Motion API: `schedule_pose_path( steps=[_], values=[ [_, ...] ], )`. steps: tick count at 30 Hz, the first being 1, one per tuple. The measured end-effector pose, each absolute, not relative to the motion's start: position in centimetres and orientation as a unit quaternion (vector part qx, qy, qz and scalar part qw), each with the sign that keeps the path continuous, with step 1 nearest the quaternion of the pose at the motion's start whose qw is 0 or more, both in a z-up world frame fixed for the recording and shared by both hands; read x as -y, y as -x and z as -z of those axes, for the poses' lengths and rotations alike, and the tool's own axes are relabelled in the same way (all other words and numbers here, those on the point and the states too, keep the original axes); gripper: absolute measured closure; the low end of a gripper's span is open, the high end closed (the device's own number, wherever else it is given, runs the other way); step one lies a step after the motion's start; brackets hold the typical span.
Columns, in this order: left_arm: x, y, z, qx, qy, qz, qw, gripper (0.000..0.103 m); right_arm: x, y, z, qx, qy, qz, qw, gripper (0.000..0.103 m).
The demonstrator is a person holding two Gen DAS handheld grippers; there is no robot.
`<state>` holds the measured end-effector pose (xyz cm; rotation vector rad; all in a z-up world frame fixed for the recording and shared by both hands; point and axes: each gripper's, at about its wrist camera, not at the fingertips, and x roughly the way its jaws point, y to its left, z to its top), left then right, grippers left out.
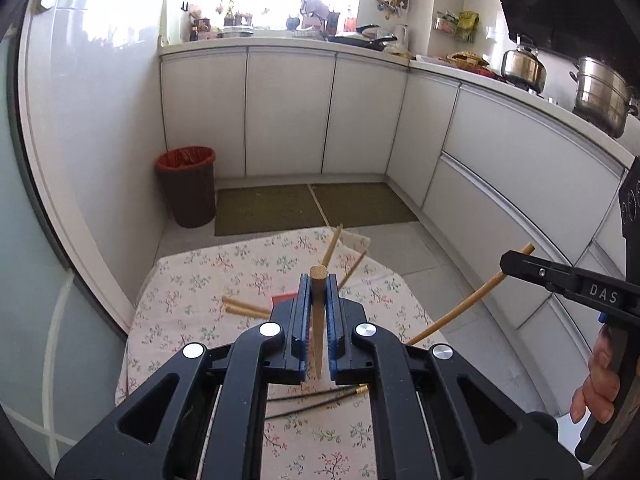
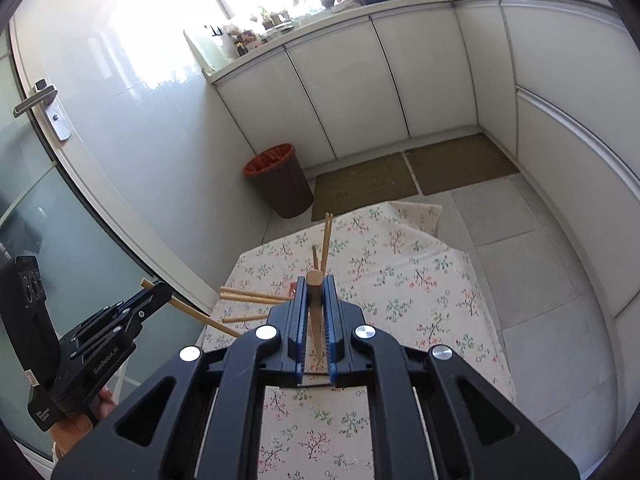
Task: Organize utensils
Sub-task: 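Carry both held wooden chopsticks upright over the pink holder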
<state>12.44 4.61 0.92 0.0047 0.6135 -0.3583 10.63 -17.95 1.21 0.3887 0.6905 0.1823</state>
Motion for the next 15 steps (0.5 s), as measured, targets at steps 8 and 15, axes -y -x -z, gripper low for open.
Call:
schedule_pose_path(
  steps=[8,15],
  values=[
    [-4.4,-16.2,-4.1,-0.253,0.01,0.146,0.956,0.097,15.5,-13.3,-5.2,-0.284,-0.162,-0.11,0.939,0.095],
    [-2.9,-21.6,0.4,-0.283,0.015,0.128,0.95,0.096,13.3,-16.3,-4.0,-0.281,-0.139,-0.113,0.943,0.095]
  ],
)
